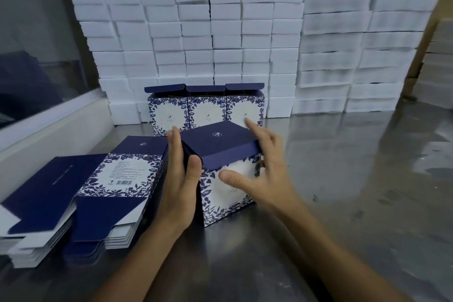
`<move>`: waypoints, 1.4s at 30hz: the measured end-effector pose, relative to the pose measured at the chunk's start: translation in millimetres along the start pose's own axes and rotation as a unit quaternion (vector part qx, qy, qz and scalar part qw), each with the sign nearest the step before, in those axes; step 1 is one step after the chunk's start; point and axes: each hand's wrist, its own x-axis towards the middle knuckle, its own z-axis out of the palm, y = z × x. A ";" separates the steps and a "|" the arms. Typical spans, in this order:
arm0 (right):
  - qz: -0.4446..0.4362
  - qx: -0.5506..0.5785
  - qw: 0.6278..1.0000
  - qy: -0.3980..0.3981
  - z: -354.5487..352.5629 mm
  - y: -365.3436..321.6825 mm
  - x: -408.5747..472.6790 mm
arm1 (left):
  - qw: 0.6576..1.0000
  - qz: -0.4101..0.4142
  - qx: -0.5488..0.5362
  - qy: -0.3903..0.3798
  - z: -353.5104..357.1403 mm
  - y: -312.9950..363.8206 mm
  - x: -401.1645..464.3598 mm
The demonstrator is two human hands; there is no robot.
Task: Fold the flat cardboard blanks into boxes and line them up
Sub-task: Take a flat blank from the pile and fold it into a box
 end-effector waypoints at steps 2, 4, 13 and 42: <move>0.007 0.018 1.000 0.013 3.4 -7.4 0.5 | 0.999 0.029 0.035 -0.011 -1.0 -0.8 -0.8; 0.007 0.004 0.999 0.037 5.9 -12.0 2.3 | 0.996 0.046 0.083 0.001 1.4 1.4 -1.7; -0.131 -0.258 0.951 0.103 17.3 -21.2 4.2 | 0.957 0.183 0.210 0.082 9.7 6.8 -1.6; -0.051 -0.150 0.978 0.132 25.2 -10.2 5.0 | 0.956 0.163 0.222 0.104 10.4 3.7 4.5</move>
